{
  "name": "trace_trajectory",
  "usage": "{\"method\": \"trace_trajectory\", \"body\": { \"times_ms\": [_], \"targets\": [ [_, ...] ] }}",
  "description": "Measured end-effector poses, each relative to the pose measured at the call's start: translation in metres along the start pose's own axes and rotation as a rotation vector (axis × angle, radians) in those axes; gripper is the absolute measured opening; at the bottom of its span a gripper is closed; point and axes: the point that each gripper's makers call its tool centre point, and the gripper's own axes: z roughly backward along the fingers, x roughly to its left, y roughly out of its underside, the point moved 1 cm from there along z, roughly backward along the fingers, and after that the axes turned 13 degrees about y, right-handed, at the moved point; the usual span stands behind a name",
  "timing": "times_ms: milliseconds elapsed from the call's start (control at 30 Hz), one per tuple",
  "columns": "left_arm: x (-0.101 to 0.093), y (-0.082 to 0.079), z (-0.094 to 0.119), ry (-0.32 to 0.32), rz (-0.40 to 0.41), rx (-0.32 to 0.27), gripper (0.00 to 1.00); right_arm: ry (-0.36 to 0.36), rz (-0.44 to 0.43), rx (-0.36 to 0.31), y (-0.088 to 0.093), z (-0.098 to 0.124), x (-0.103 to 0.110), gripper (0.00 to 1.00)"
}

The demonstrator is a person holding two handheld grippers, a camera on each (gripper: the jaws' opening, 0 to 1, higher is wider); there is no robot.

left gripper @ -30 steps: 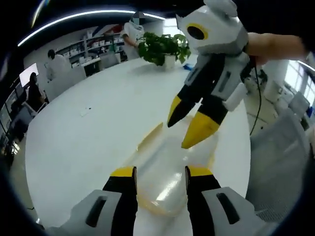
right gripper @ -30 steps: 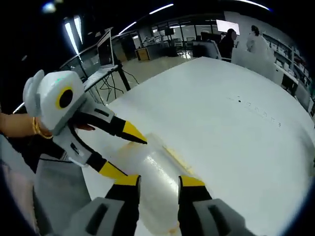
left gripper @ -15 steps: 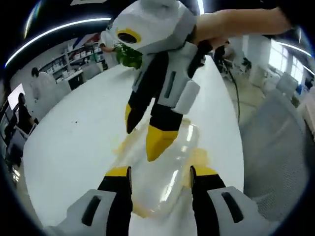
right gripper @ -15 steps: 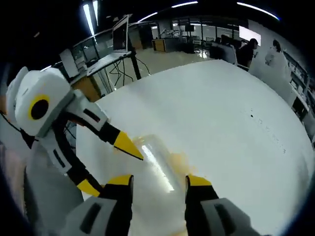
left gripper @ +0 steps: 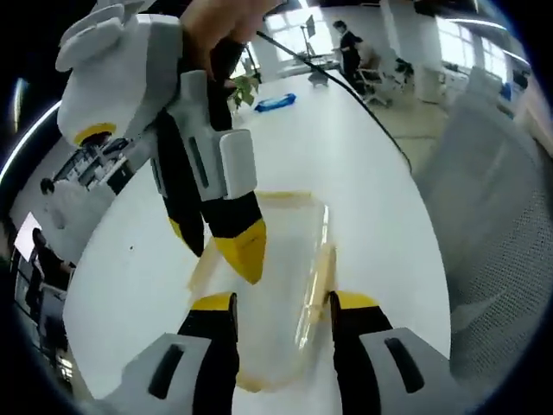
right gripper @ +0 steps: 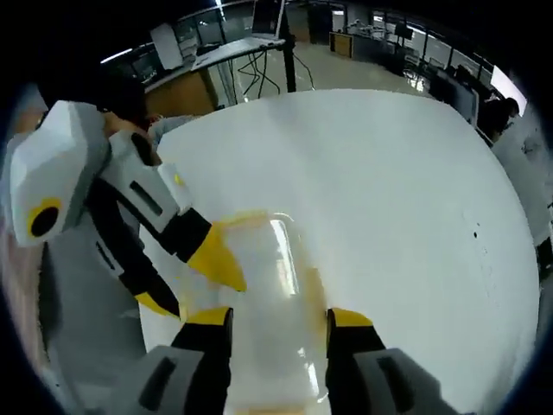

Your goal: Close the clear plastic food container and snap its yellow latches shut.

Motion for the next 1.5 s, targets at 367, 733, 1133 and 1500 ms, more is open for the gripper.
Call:
{"method": "trace_trajectory", "body": {
  "times_ms": [367,733,1133,1500],
  "targets": [
    [0.002,-0.002,-0.002,-0.001,0.02,-0.039,0.29,-0.069,0.098,0.093,-0.001,-0.005,-0.003,0.43],
    [0.004,0.0,-0.002,-0.002,0.031,-0.029,0.28,-0.17,0.136,0.103,0.0,-0.01,-0.002,0.42],
    [0.004,0.001,-0.003,0.01,0.041,-0.048,0.29,-0.283,0.163,0.135,0.001,-0.015,0.0,0.41],
    [0.0,0.001,-0.004,-0.091,-0.033,-0.013,0.31,-0.258,0.168,0.144,0.001,-0.015,0.009,0.45]
  ]
}}
